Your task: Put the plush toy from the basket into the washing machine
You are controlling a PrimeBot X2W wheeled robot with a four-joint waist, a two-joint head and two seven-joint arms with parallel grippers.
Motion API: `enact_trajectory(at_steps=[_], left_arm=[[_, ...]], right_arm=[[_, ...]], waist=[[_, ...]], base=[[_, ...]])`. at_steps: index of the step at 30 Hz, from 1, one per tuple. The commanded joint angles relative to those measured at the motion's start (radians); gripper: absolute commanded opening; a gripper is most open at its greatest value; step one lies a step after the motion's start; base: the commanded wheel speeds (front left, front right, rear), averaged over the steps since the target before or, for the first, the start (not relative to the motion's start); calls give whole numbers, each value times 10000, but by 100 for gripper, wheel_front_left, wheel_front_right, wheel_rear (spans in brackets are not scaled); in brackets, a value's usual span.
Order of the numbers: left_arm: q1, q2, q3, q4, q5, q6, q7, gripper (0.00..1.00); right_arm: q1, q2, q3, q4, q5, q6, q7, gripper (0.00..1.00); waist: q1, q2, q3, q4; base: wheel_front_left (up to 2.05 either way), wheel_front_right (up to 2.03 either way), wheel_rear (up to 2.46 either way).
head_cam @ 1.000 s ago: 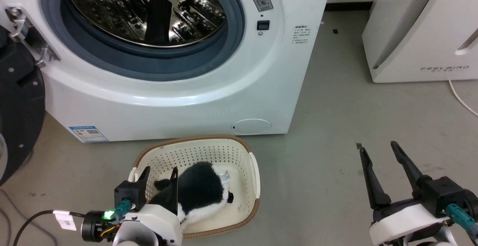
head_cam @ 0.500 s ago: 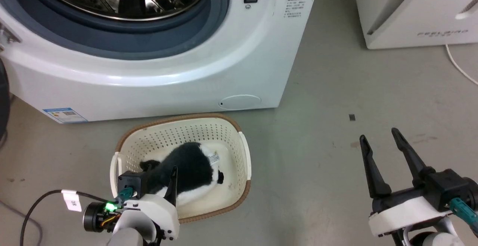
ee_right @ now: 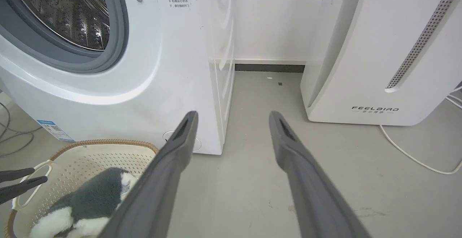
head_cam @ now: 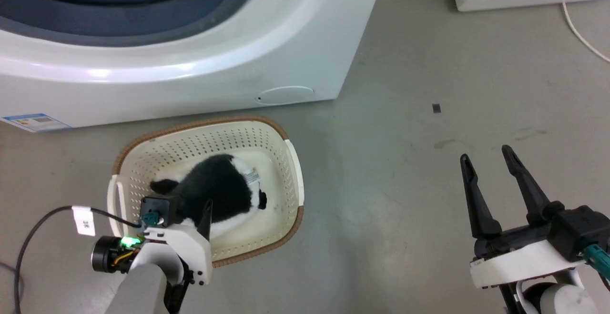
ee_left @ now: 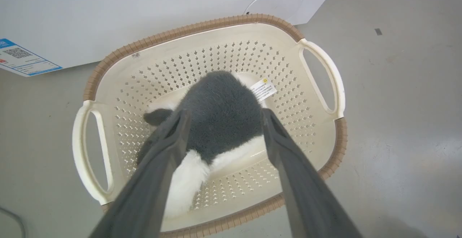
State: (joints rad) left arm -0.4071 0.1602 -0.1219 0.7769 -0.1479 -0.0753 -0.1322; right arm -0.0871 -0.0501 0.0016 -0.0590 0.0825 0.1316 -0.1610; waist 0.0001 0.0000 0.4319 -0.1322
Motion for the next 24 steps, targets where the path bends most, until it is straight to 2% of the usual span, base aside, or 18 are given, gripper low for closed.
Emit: enact_trajectory(at_steps=[1,13,24], left_arm=[[-334,118,-79,275,-97,-71,2,100],[-1654,803,-854,1615,-445,-210,359,100],[-3219,1708,-1977,2766,-97,-310,399,100]], right_arm=[[-202,0,4,-84,79,-6,-105,100],[-509,0,113,-234,467,-7,-354,100],[-806,0,230,-313,806,-8,-583,100]], waist=[[-1,0,274,-164],[-1,0,1608,-687],[-1,0,2867,-1139]], base=[[0,0,0],[0,0,0],[0,0,0]])
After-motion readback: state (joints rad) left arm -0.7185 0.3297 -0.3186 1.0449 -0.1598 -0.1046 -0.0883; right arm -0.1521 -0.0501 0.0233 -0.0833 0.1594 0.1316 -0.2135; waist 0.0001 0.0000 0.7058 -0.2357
